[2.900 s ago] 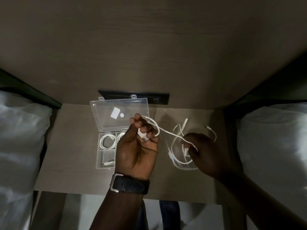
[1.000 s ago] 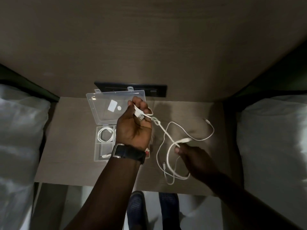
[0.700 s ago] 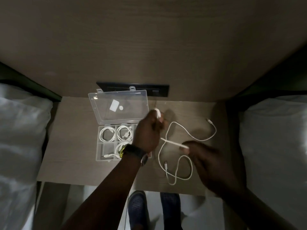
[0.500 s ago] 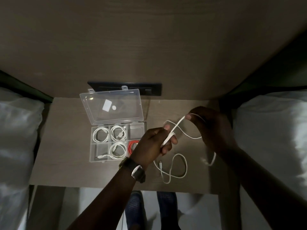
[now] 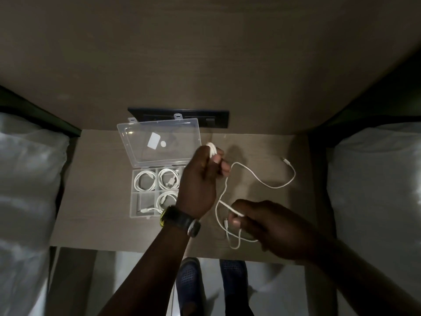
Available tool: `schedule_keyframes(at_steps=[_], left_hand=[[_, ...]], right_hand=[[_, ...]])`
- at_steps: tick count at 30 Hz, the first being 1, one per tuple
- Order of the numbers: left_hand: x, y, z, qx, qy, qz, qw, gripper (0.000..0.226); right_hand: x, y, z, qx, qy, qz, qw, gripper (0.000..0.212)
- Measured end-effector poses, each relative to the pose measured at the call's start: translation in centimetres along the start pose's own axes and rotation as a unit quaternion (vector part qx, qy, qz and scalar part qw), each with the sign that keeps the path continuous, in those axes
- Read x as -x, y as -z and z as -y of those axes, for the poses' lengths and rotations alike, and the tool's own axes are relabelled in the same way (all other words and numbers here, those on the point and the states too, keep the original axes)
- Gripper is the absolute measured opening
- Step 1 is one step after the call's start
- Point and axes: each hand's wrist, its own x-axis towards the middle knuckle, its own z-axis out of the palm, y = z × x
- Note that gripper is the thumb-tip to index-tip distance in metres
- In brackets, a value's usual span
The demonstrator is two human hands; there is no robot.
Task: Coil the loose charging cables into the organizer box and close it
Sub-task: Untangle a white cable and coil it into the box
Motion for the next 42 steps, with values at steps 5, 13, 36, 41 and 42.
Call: schedule_keyframes(at_steps=[5, 13, 36, 41, 42], left_hand=[[3.0, 0.1, 0.1, -0.01, 0.064, 0.173, 0.983, 0.035], [4.4, 0.8, -2.3, 0.482, 0.193, 0.14, 0.843, 0.028], [7.7, 3.4, -0.3, 0.307, 0.231, -0.061, 0.921, 0.027], [8.4, 3.4, 0.7, 0.282, 0.213, -0.129, 0.927, 0.027], [8.5, 3.5, 0.9, 0.272, 0.205, -0.141, 0.929, 0.029]], right_hand=[[-1.1, 6.6, -1.6, 0.0, 0.007, -0.156, 0.988, 0.026], [-5.2, -0.3, -0.9, -0.353, -0.087, -0.253, 0.896, 0.005], [-4.6, -5.4, 3.5, -0.532, -0.177, -0.081, 0.824, 0.015], [-5.7, -6.9, 3.9, -0.527, -0.193, -0.08, 0.824, 0.013], [-6.0, -7.1, 4.0, -0.527, -0.195, -0.068, 0.824, 0.013]])
